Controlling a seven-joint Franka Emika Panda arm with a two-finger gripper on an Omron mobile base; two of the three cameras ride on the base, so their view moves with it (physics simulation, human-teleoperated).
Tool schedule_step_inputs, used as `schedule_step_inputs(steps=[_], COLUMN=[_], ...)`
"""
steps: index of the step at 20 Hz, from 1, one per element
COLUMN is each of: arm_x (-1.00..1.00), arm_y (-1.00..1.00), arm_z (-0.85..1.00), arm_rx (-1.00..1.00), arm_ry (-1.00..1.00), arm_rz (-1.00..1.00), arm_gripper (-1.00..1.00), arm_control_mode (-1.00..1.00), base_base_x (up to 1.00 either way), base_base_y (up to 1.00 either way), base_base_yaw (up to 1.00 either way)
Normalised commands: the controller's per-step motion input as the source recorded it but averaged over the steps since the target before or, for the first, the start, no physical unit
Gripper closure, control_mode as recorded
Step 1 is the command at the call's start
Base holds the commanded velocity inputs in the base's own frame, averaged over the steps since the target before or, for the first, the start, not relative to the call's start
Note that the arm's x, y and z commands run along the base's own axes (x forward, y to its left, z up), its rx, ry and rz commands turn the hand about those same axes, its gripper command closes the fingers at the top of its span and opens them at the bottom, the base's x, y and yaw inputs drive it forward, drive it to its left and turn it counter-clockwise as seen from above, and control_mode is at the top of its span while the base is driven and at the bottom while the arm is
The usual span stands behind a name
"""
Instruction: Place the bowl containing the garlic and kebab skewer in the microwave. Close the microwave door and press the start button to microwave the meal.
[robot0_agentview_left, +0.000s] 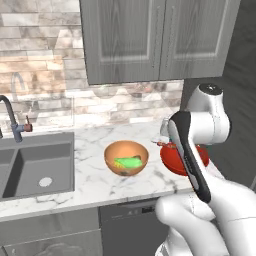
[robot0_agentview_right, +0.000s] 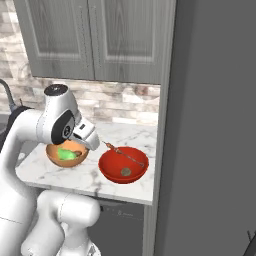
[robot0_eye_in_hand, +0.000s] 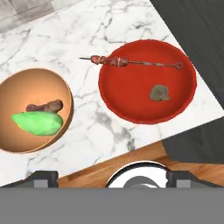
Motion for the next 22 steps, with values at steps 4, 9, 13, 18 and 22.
schedule_step_inputs(steps=[4,9,13,18,22], arm_x=[-0.2,-0.01,0.0,0.0,0.0], arm_y=[-0.26,-0.36,-0.57,-0.54,-0.29], arm_z=[-0.49,-0.37,-0.02,-0.06,-0.25], arm_rx=[0.16,0.21,0.12,0.04,0.0], arm_ry=[-0.08,-0.06,0.06,0.09,0.1], arm_rz=[-0.42,-0.32,-0.23,-0.14,-0.1], arm_gripper=[-1.0,-1.0,-1.0,-1.0,-1.0], arm_control_mode=[-1.0,-1.0,-1.0,-1.0,-1.0], base_base_x=[0.0,0.0,0.0,0.0,0.0], base_base_y=[0.0,0.0,0.0,0.0,0.0], base_base_yaw=[0.0,0.0,0.0,0.0,0.0])
